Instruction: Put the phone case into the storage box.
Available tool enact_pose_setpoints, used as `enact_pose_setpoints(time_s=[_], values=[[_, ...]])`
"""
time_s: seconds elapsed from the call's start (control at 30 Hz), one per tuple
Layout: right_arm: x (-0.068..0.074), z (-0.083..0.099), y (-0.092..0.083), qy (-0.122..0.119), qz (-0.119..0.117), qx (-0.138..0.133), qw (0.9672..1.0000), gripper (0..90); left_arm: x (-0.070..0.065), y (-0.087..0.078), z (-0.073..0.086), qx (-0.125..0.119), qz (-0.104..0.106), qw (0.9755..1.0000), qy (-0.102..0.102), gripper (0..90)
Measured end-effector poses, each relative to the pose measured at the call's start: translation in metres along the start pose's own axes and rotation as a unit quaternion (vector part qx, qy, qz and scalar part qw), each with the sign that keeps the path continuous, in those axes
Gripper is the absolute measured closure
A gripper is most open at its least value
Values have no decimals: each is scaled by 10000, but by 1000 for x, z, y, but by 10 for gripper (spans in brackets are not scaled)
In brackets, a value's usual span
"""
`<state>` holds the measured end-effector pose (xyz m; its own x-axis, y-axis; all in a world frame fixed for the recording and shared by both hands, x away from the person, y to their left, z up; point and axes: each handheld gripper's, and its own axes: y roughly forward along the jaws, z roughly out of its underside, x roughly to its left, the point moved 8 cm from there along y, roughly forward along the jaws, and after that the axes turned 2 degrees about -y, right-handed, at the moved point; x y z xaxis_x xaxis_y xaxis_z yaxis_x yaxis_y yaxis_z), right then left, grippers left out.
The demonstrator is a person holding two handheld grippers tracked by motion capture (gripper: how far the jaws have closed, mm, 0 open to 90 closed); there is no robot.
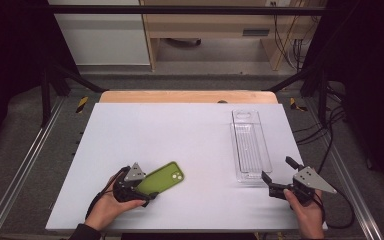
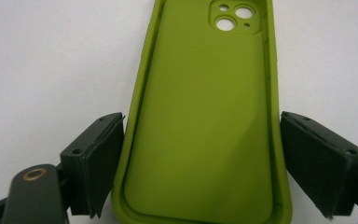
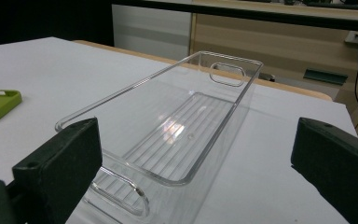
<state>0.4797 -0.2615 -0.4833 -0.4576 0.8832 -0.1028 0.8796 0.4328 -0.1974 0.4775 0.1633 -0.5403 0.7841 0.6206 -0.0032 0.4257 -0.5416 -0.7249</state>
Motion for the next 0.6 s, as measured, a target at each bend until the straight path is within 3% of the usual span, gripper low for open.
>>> enact_pose_setpoints(time_s=[0.23, 0.27, 0.37, 0.4, 0.6], values=[[0, 0, 0, -2, -4, 0, 10000, 23, -2, 0, -11, -308, -159, 9994, 18, 162], [1, 0, 0, 7, -8, 0, 10000, 23, -3, 0, -18, -491, -190, 9986, 9, 162], [2, 0, 0, -3, -16, 10, 10000, 23, -5, 2, -25, -637, -251, 9976, 48, 162], [2, 0, 1, -1, -14, 16, 10000, 23, -7, 4, -30, -814, -264, 9963, 11, 162], [4, -2, 1, 9, -41, -37, 10000, 23, -9, 5, -36, -1018, -374, 9941, 36, 163]])
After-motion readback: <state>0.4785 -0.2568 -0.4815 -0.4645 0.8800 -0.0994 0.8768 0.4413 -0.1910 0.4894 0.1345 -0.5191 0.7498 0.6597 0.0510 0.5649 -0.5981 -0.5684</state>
